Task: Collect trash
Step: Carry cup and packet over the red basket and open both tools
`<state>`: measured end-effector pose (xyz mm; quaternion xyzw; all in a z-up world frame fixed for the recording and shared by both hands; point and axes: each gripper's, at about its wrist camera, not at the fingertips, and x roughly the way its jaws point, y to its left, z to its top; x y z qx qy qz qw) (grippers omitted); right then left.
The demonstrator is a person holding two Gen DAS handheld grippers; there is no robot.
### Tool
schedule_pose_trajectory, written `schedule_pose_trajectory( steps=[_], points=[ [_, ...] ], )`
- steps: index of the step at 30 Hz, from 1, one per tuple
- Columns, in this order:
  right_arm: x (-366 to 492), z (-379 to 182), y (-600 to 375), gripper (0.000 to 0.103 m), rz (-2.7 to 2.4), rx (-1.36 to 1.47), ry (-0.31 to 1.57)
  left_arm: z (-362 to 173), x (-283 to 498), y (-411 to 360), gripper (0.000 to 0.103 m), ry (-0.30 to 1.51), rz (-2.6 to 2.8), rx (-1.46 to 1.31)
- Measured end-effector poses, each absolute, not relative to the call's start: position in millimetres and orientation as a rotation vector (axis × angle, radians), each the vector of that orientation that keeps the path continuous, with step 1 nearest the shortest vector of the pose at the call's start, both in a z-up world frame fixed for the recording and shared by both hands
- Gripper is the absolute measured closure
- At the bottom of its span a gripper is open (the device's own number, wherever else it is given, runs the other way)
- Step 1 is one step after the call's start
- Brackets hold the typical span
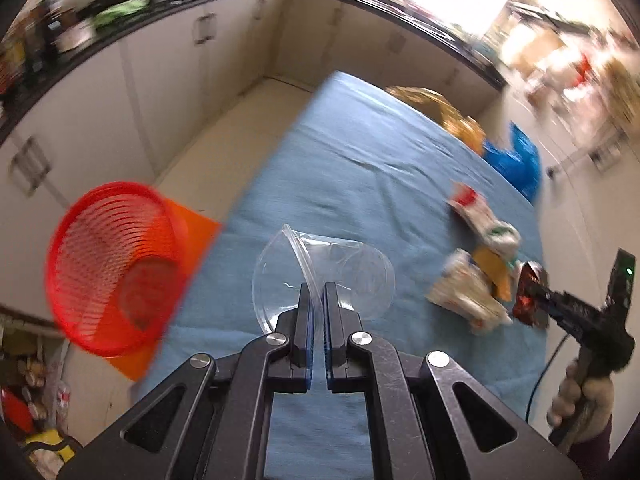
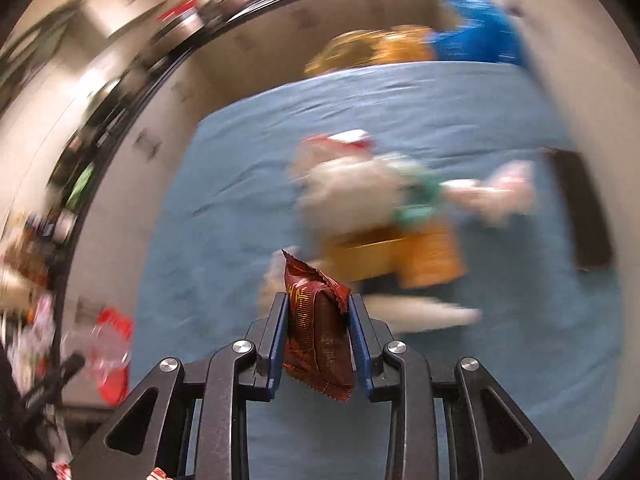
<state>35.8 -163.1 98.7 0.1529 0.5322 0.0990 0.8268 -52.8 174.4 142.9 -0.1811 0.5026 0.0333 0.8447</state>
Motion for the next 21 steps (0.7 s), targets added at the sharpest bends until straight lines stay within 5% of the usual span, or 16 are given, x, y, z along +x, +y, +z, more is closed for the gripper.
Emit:
schedule_pose_trajectory(
  steps=[21],
  points=[
    [52, 50, 197, 0.071, 0.794, 0.118, 1.352, 75, -108, 356, 0.099, 1.094, 0.453, -0.599]
  ],
)
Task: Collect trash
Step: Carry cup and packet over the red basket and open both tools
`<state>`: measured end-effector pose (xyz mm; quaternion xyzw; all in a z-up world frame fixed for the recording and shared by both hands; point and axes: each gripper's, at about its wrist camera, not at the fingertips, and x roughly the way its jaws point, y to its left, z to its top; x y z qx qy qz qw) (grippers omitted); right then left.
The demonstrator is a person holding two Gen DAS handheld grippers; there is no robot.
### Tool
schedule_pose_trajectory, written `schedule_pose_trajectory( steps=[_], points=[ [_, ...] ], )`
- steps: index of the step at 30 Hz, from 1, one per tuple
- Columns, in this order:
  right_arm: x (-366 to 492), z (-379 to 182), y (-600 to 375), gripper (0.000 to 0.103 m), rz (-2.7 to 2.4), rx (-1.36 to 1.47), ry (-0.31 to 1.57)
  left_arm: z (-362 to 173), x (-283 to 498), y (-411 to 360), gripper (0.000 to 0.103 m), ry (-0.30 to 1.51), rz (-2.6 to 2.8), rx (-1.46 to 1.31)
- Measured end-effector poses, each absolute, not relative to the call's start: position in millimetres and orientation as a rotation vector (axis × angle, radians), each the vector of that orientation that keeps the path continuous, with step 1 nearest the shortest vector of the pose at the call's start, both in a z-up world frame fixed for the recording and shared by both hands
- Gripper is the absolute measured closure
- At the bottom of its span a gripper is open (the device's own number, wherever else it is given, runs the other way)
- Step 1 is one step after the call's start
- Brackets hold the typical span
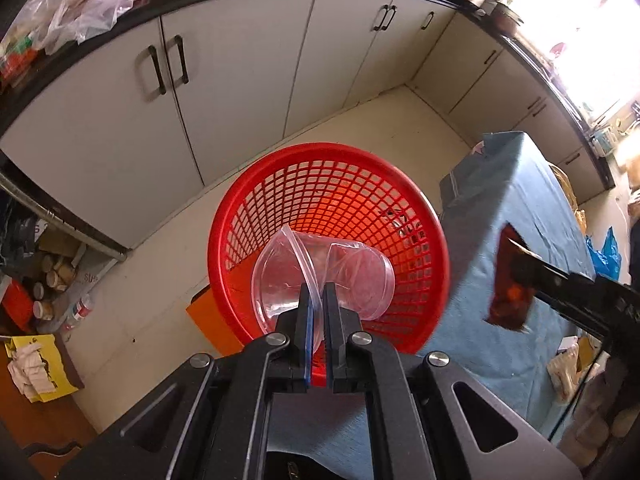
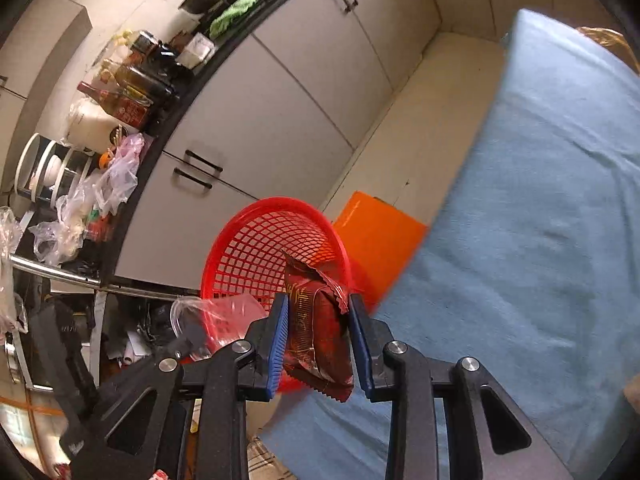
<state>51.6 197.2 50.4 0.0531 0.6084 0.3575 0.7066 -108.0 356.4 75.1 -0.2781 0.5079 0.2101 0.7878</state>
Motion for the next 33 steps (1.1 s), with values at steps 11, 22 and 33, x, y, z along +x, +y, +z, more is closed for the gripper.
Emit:
schedule_pose_trajectory(
  steps=[11, 22, 33],
  points=[
    [56, 37, 220, 0.056, 0.776, 0.149, 1.376, 83, -112, 362, 0.070, 1.069, 0.423, -0.600],
    [43, 50, 165, 0.052, 0.697, 0.153, 1.343, 110, -111, 341, 0.058, 1.019, 0.431, -0.542],
    [16, 50, 73, 0.047, 0.625, 0.170, 1.320, 129, -105, 263, 0.052, 1.039, 0.364, -0.405]
  ],
)
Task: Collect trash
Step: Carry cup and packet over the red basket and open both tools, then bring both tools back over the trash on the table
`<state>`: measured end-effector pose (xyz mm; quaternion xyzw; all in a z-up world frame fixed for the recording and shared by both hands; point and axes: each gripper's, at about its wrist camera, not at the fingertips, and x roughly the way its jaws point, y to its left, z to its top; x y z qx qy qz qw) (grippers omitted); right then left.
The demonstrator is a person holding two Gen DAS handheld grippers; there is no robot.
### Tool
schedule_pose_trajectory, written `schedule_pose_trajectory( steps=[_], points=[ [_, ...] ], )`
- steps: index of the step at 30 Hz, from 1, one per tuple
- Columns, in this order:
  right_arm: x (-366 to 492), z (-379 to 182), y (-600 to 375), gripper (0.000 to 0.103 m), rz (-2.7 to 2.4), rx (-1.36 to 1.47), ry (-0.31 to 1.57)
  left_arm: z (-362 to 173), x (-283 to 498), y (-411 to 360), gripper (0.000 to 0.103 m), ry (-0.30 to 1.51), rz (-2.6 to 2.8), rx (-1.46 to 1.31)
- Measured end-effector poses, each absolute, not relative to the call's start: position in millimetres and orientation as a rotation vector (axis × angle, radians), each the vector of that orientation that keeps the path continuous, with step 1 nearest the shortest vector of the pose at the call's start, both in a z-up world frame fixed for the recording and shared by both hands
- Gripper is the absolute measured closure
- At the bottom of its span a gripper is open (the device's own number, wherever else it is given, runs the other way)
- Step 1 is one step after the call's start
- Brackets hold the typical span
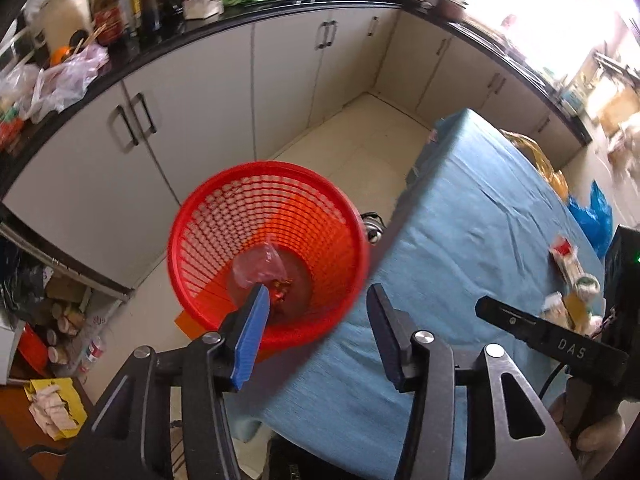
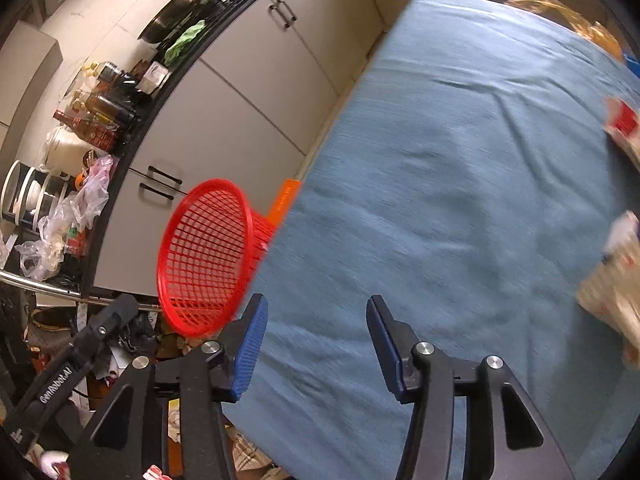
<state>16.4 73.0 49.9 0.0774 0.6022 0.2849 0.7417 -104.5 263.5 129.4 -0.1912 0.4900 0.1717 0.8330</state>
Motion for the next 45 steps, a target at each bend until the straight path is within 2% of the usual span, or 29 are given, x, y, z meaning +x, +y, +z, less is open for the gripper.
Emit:
schedule_pose_trajectory(
  steps=[25, 36, 45],
  points=[
    [-16, 45, -187, 0.041, 0.309, 0.362, 1.236, 148, -78, 87, 0.048, 1.081, 0.153, -0.127],
    [-11, 22, -294, 0.038, 0.091, 0.489, 1.237, 148, -13, 28, 0.046, 1.105, -0.043, -0.145],
    [-6, 16, -319, 0.036, 0.045, 0.528, 1.228, 148, 52, -62, 0.044, 1.062, -0.251, -0.037]
  ],
)
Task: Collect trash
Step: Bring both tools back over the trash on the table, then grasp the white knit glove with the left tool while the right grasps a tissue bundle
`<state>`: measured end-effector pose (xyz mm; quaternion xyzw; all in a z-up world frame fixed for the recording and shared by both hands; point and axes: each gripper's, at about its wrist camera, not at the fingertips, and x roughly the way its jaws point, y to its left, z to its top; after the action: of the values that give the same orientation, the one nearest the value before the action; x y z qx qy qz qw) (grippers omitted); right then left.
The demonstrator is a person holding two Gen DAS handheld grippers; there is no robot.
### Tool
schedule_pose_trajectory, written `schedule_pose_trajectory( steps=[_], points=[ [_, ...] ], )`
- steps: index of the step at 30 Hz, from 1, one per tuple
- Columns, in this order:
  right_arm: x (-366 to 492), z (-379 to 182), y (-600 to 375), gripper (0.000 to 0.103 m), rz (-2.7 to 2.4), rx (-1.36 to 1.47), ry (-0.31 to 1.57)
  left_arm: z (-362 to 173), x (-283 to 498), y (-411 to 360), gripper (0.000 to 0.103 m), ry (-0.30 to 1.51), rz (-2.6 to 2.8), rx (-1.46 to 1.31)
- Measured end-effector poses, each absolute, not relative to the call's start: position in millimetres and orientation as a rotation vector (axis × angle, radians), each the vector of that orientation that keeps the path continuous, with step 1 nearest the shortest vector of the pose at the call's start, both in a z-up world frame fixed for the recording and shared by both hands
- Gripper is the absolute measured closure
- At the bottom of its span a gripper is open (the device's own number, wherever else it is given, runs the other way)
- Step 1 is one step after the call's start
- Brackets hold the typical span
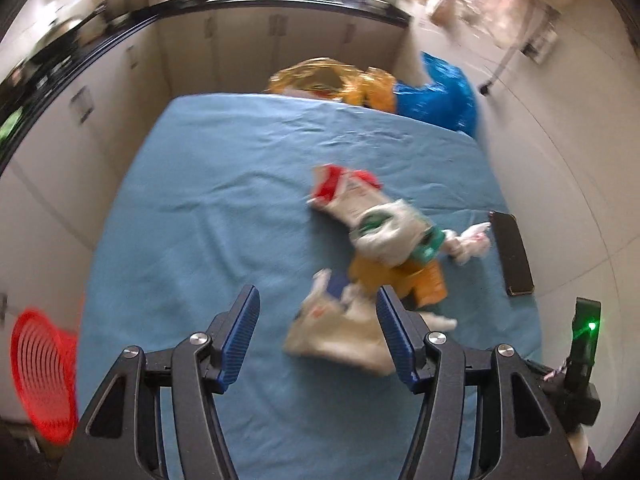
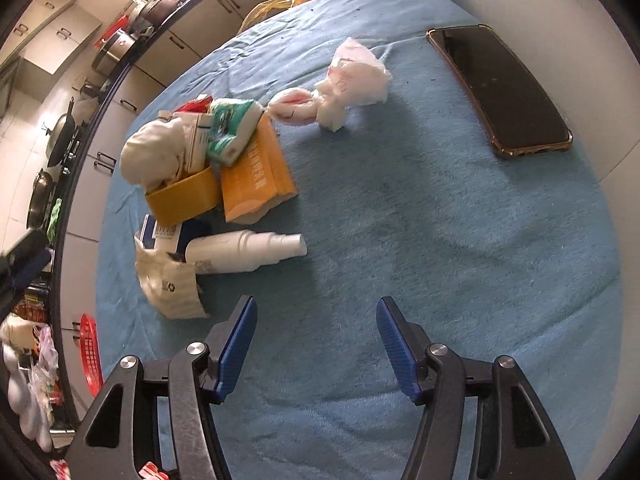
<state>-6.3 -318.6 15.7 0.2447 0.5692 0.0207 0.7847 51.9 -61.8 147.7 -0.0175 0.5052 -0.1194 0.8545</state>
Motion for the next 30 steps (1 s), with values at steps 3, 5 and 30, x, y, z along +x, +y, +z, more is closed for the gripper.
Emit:
schedule_pose_trajectory(
  steps=[3, 5, 30],
  points=[
    [6, 24, -326, 0.036, 0.043, 0.523, 1.195, 135, 75, -86, 0.044, 1.092, -0.302, -0.018],
    [19, 32, -330, 0.035, 0.026, 0.505, 1.157, 125, 89, -99, 0.044, 1.122, -0.332, -0.020],
    [109, 30, -356, 0.074, -0.055, 0.456, 1.151, 108, 116, -110, 0.080, 1.185, -0.365, -0.107]
  ],
)
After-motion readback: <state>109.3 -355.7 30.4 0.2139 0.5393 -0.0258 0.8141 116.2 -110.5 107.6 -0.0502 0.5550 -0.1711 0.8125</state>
